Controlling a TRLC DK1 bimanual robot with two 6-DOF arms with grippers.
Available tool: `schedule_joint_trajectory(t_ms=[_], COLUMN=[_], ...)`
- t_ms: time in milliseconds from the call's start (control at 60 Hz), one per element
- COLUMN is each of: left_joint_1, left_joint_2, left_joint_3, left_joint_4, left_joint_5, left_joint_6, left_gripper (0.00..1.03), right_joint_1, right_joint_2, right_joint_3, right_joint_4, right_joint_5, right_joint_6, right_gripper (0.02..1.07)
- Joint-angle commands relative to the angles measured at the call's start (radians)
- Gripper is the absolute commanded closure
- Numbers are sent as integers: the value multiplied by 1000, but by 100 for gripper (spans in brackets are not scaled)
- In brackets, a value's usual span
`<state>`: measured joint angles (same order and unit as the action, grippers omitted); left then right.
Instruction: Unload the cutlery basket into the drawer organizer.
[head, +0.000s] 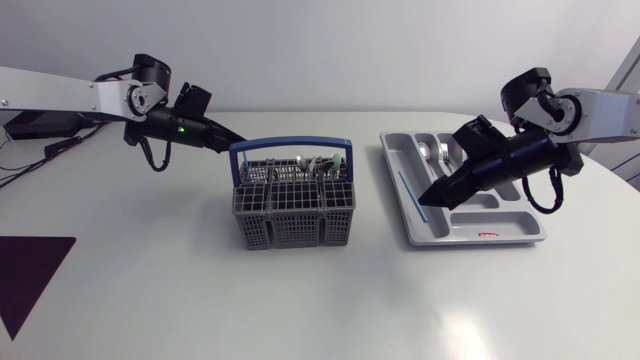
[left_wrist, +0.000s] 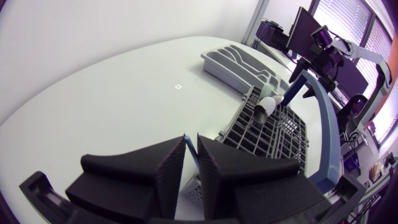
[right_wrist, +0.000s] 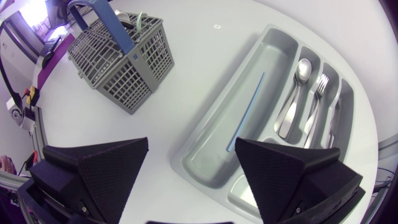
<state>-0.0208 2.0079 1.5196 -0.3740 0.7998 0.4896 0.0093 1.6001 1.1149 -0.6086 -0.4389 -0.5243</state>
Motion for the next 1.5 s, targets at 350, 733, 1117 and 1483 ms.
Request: schedule_joint_trajectory(t_ms=[350, 733, 1117, 1483], left_joint_1=[13, 5, 74, 50], left_joint_2=[-187, -250, -75, -24], left_joint_3=[-45, -56, -16, -21], left_joint_4=[-28, -52, -132, -132], left_joint_5=[-4, -45, -44, -31], left_joint_6=[-8, -20, -43, -40], left_gripper=[83, 81, 42, 42], right_joint_1=[18, 29, 38, 58], right_joint_2=[-52, -92, -89, -81], right_joint_3=[-43, -75, -106, -101], right_joint_4=[3, 7, 32, 33], right_joint_5=[-3, -3, -1, 5], right_joint_6=[-8, -13, -16, -8], right_gripper=[7, 7, 7, 7])
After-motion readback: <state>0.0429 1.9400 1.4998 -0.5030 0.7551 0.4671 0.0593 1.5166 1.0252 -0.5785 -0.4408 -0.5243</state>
